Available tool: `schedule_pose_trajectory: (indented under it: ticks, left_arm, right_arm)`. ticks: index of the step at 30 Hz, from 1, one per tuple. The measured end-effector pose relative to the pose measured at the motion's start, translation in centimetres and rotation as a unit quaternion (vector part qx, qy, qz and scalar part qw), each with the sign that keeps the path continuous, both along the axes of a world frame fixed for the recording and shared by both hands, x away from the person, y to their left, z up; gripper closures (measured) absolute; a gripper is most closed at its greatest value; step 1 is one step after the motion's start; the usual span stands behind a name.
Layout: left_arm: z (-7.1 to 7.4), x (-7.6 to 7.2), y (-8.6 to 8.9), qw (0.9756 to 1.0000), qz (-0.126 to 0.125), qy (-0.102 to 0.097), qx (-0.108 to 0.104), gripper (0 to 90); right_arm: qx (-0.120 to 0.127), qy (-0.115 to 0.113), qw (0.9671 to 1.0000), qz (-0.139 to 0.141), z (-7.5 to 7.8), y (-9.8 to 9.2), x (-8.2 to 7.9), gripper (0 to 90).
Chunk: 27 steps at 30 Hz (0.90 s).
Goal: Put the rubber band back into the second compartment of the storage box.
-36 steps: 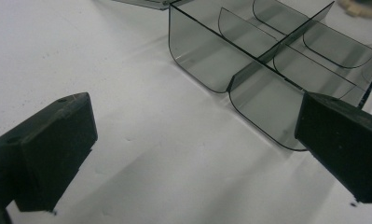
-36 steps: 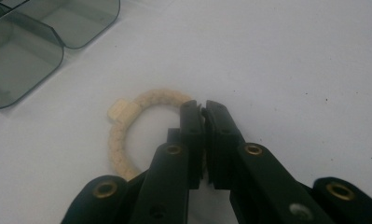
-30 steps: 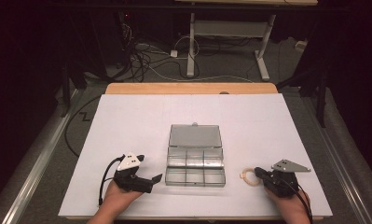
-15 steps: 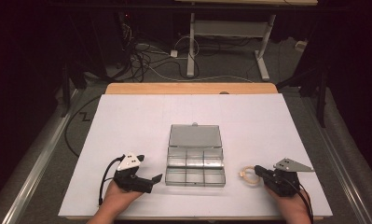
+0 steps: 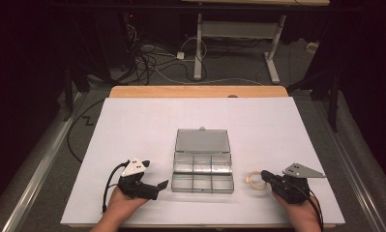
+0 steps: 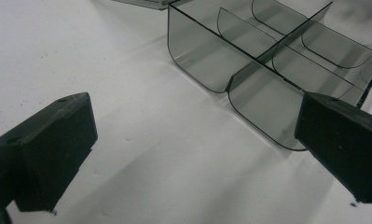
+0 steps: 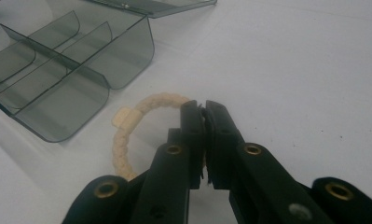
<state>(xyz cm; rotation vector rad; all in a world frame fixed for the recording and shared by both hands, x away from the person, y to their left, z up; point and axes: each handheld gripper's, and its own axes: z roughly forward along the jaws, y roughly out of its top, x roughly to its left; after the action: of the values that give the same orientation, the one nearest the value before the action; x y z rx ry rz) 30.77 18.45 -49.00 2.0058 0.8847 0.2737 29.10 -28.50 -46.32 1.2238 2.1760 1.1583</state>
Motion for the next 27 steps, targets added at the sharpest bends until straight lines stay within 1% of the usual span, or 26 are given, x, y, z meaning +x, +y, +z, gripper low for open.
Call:
schedule_pose_trajectory:
  ticks: [8,27]
  left_arm:
    - [0.0,0.0,0.0,1.0,-0.001,0.0,0.0,0.0]
    - [0.0,0.0,0.0,1.0,-0.004,0.001,0.0,0.0]
  right_arm:
    - [0.003,-0.004,0.9999,0.01,0.3,0.6,-0.1,87.3]
    - [0.014,-0.017,0.9996,0.018,1.4,1.4,-0.4,87.3]
